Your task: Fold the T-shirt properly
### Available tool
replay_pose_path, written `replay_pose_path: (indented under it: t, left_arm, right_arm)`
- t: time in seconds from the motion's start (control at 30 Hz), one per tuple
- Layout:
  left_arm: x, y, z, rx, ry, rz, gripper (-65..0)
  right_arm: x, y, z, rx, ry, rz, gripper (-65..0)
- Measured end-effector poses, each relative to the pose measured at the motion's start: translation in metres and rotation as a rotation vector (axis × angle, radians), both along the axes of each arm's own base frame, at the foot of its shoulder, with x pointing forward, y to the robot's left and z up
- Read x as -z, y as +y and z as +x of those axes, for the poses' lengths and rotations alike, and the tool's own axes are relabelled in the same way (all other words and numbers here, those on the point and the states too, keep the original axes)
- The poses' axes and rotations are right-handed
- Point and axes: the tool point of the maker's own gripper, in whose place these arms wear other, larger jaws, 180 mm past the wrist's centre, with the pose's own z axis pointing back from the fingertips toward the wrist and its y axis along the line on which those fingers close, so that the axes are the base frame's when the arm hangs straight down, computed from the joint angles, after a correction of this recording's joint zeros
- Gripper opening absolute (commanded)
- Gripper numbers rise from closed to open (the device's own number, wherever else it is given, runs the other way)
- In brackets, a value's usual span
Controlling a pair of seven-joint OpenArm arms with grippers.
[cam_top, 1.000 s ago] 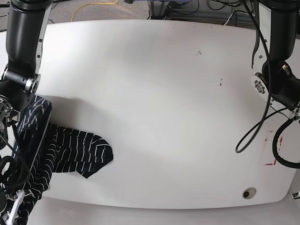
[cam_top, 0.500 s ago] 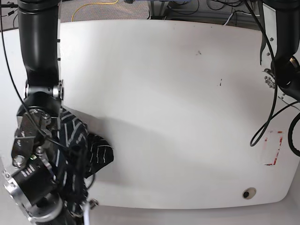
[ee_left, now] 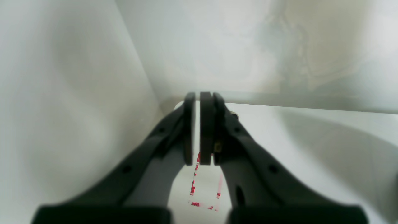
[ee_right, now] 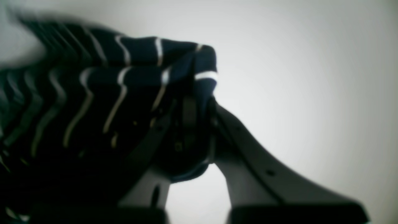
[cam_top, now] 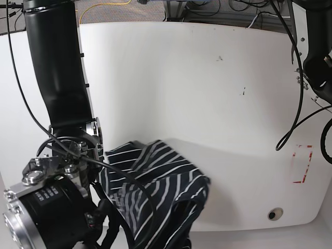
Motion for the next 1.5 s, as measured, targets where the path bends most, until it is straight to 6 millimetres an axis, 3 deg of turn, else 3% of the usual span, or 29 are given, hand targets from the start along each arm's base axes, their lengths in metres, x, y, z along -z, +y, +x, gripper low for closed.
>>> replay_pose_path:
  t: [0.13, 0.47, 0.57, 0.87, 1.03, 1.13, 1.2, 1.33, 1.5]
  left_arm:
    - [0.003, -0.003, 0.001, 0.007, 0.006, -0.002, -64.0]
    - [0.022, -0.013, 0.008, 0.033, 0.032, -0.029, -63.9]
    - [0.036, -0.023, 0.015, 0.06, 0.053, -0.049, -63.9]
    - [0.086, -0.056, 0.025, 0.136, 0.174, -0.052, -63.7]
    - [0.135, -0.079, 0.025, 0.182, 0.266, -0.111, -60.6]
    - [0.171, -0.095, 0.019, 0.206, 0.341, -0.157, -51.8]
    - [0.193, -0.107, 0.014, 0.22, 0.38, -0.191, -42.1]
    - [0.22, -0.128, 0.006, 0.254, 0.431, -0.226, -25.8]
    - [0.253, -0.167, -0.004, 0.333, 0.513, -0.231, -24.0]
  right_arm:
    - [0.016, -0.025, 0.01, 0.058, 0.039, 0.007, -63.1]
    - [0.07, -0.114, 0.025, 0.264, 0.155, 0.04, -63.4]
    - [0.097, -0.137, 0.026, 0.318, 0.208, 0.059, -63.4]
    - [0.209, -0.194, 0.021, 0.452, 0.467, 0.106, -63.6]
    - [0.241, -0.208, 0.014, 0.481, 0.536, 0.132, -63.6]
    - [0.256, -0.205, 0.013, 0.466, 0.556, 0.121, -63.6]
    - [0.266, -0.199, 0.013, 0.434, 0.567, 0.12, -63.6]
    - [0.284, -0.192, 0.011, 0.407, 0.599, 0.114, -63.6]
    - [0.29, -0.193, 0.009, 0.411, 0.616, 0.112, -63.6]
